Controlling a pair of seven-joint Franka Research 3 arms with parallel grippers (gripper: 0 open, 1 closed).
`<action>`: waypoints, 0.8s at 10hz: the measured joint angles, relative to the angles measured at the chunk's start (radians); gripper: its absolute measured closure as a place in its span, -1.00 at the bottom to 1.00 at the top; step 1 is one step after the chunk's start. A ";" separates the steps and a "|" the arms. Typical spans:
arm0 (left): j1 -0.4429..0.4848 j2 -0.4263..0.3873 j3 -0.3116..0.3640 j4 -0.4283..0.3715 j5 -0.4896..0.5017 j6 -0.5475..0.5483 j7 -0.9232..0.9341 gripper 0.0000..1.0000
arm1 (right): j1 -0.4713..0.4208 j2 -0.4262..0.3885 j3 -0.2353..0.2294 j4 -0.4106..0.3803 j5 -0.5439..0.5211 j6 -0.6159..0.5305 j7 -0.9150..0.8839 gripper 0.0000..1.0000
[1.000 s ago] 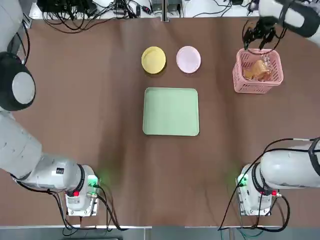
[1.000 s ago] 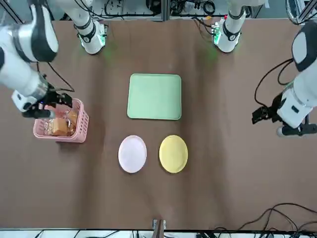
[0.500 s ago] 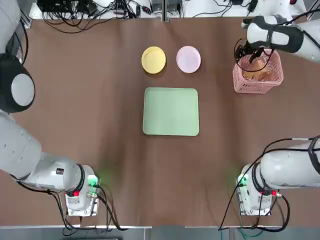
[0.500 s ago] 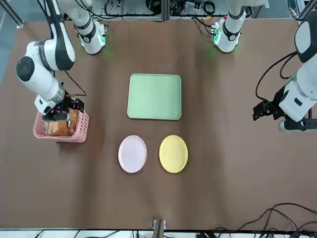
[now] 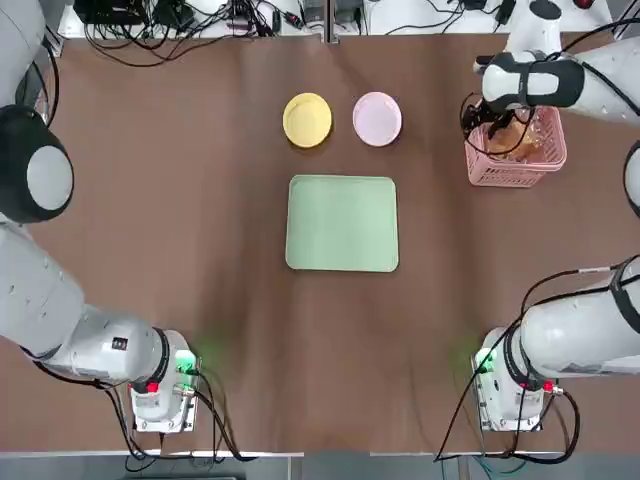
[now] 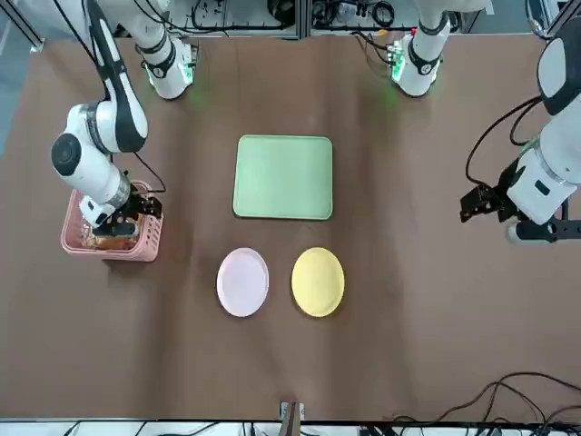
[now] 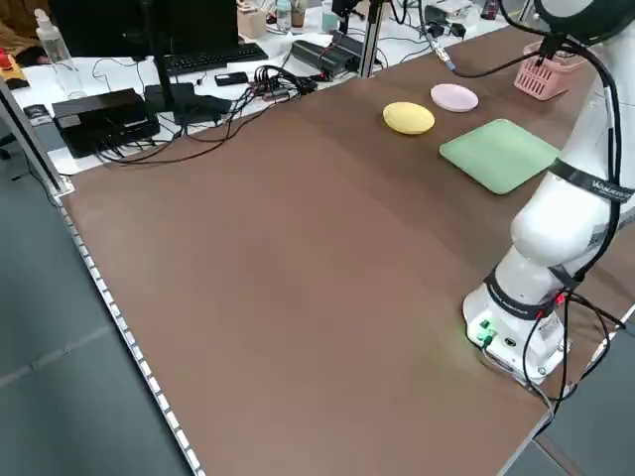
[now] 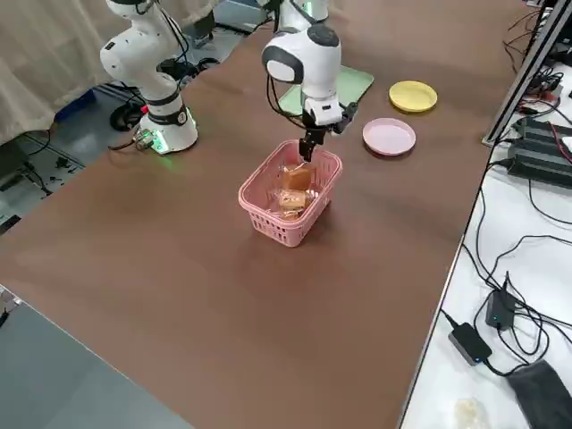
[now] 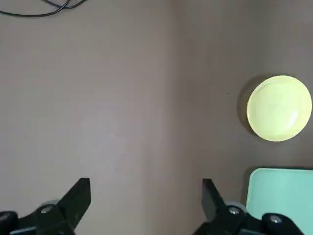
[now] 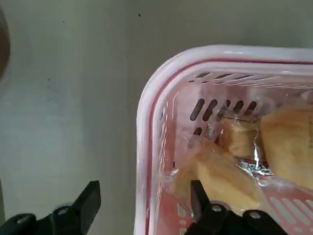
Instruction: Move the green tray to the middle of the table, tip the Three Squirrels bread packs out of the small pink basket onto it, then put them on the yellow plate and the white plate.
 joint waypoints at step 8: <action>-0.004 0.000 -0.015 0.005 0.000 0.000 0.000 -1.00 | 0.001 0.011 0.000 -0.029 0.000 0.021 0.000 0.06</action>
